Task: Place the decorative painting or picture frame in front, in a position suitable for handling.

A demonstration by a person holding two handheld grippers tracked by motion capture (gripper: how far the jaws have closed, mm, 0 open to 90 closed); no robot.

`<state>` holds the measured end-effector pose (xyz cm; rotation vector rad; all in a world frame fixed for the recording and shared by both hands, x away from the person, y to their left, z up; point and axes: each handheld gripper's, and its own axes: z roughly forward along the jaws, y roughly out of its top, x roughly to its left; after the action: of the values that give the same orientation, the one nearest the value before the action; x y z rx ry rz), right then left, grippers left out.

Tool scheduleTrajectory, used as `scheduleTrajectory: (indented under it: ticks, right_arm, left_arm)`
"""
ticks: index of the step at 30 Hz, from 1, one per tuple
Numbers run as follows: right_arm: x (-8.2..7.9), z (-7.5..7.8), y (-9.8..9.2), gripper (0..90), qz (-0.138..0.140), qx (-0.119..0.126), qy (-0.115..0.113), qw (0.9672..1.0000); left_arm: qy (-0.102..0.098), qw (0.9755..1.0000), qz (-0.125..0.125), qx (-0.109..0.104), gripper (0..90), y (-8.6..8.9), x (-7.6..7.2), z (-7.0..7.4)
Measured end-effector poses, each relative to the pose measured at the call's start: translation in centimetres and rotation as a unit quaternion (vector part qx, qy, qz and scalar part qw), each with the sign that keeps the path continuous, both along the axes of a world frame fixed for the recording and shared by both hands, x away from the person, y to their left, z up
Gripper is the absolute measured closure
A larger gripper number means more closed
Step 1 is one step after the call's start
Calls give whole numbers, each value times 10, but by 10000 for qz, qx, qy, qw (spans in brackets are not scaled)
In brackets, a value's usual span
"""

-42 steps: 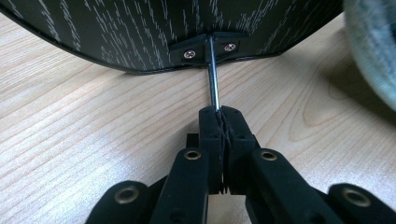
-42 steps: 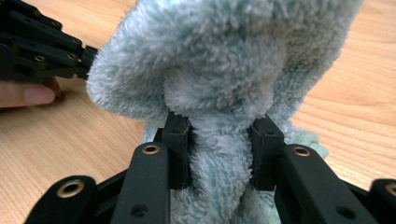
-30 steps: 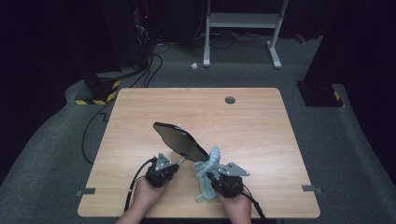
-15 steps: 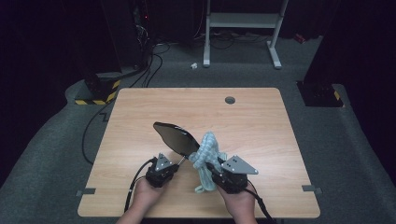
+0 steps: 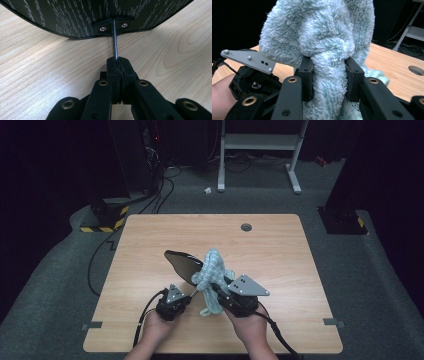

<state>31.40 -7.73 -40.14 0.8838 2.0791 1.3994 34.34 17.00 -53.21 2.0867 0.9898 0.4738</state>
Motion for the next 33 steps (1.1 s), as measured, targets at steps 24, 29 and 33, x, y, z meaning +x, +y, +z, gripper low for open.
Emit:
scheduleTrajectory:
  ticks: [24,29,33]
  right_arm:
    - [-2,-71,-26,649,-220,-190,891,9956]
    - [5,-82,-23,650,-244,-236,1114,9932]
    - [11,-89,-20,649,-264,-334,1286,9908]
  left_arm:
    - [-9,10000,4,22,880,0,0,0]
    - [-4,10000,15,17,879,0,0,0]
    - [-1,10000,19,15,878,0,0,0]
